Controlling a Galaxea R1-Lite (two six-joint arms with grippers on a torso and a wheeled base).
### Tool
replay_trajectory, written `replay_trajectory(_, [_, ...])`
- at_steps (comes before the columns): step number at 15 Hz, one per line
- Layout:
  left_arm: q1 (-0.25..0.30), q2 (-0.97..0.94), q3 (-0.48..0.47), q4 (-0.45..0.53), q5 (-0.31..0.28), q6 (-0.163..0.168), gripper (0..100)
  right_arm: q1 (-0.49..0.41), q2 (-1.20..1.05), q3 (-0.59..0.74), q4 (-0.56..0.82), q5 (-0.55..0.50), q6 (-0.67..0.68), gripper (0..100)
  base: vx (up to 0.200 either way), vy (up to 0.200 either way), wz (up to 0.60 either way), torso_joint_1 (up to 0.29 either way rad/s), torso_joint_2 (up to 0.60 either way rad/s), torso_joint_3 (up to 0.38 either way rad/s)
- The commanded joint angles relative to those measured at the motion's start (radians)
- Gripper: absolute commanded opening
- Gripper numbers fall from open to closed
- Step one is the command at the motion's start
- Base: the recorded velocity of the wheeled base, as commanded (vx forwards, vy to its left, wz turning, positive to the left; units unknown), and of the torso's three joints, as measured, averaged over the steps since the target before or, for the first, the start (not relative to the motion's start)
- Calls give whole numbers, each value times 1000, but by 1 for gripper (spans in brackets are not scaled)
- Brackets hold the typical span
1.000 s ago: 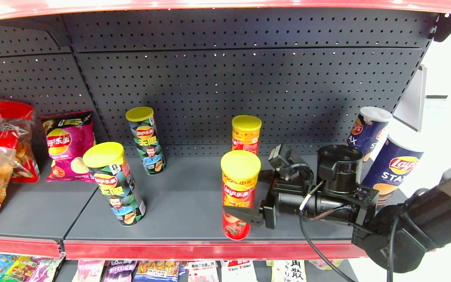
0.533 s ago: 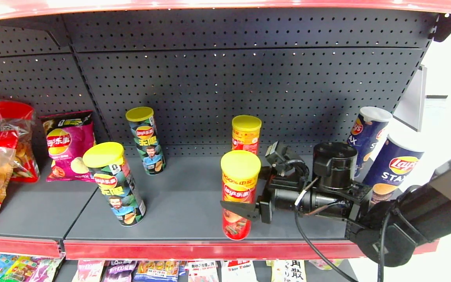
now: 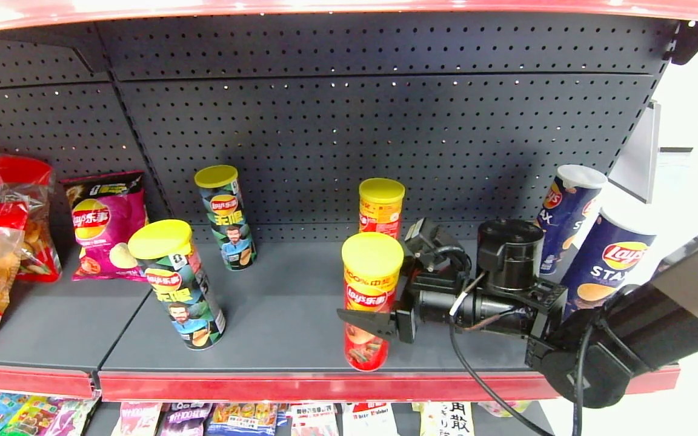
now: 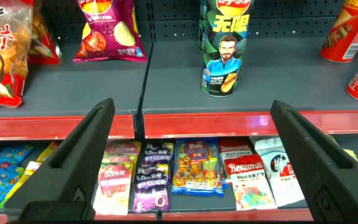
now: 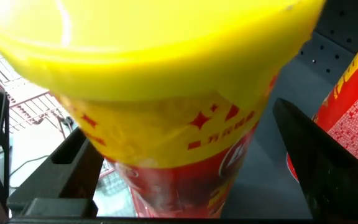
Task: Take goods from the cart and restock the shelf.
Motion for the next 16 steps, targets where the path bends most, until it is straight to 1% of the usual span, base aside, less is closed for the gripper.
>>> replay_trajectory(1, [0,0,0,1,0,0,100,1,8,-4,0,2,-5,100,0,0,0,0,0,0])
replay_trajectory(2, [0,0,0,0,0,0,100,1,8,-2,0,2,-8,100,0,0,0,0,0,0])
replay_trajectory(3, [0,0,0,1,0,0,100,1,11,-2,-2,2,-14,0,0,0,0,0,0,0])
replay_trajectory(12, [0,0,0,0,0,0,100,0,3,7,-3,11,-39,0,0,0,0,0,0,0])
replay_trajectory(14, [0,0,0,0,0,0,100,-19,0,4,-3,66,-46,0,0,0,0,0,0,0])
replay_trajectory(16, [0,0,0,0,0,0,100,-31,-1,-2,-2,95,-68,0,0,0,0,0,0,0])
